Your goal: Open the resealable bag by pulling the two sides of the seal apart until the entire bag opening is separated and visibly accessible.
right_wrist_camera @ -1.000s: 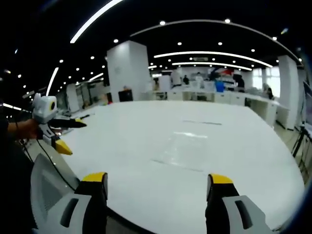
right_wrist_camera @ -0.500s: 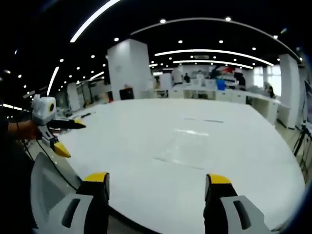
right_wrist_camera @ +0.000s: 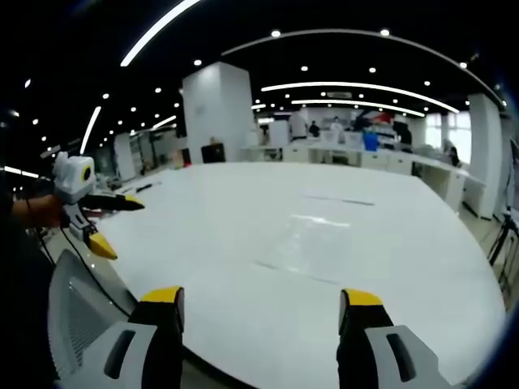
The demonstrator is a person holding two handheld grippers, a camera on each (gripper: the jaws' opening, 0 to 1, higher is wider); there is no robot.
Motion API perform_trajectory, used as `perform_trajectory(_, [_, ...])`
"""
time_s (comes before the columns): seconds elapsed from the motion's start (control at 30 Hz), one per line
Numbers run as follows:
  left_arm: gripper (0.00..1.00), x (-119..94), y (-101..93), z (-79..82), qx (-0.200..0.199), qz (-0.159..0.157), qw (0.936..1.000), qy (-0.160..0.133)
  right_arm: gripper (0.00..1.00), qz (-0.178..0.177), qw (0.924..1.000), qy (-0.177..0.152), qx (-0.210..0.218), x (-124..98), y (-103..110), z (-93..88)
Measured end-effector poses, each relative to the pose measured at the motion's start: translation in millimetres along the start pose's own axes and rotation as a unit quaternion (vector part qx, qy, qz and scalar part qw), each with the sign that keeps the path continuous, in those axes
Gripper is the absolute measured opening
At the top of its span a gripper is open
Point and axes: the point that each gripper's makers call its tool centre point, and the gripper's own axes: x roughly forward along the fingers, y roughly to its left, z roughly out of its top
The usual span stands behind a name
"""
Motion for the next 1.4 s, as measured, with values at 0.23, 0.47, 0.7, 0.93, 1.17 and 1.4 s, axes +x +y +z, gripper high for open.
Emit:
perform_trajectory(0.23, [0.97,2,0.4,-1.6,-0.003,0.000,1.0000,0.005,0.75,0.005,1.0000,0.002,-0.008,4,0,0.8])
perform_trajectory(0.47, [0.97,6,0.6,1.5,0.006,-0.002,1.0000,0.007,0.73,0.010,0.9997,0.009,-0.022,9,-2,1.4])
perform_trajectory(0.7, [0.97,9,-0.9,2.7,0.017,-0.007,0.9998,0.010,0.72,0.013,0.9990,0.011,-0.041,17,-6,5.4])
perform_trajectory(0.93, [0.97,10,-1.6,2.0,0.018,-0.009,0.9997,0.013,0.71,0.019,0.9976,0.021,-0.063,31,-10,5.9])
perform_trajectory(1.17, [0.96,9,-1.6,0.9,0.020,-0.011,0.9996,0.017,0.70,0.027,0.9962,0.027,-0.079,43,-14,7.5])
perform_trajectory(1.4, [0.96,8,-3.5,-3.7,0.013,-0.013,0.9996,0.022,0.69,0.039,0.9966,0.020,-0.069,57,-14,12.0])
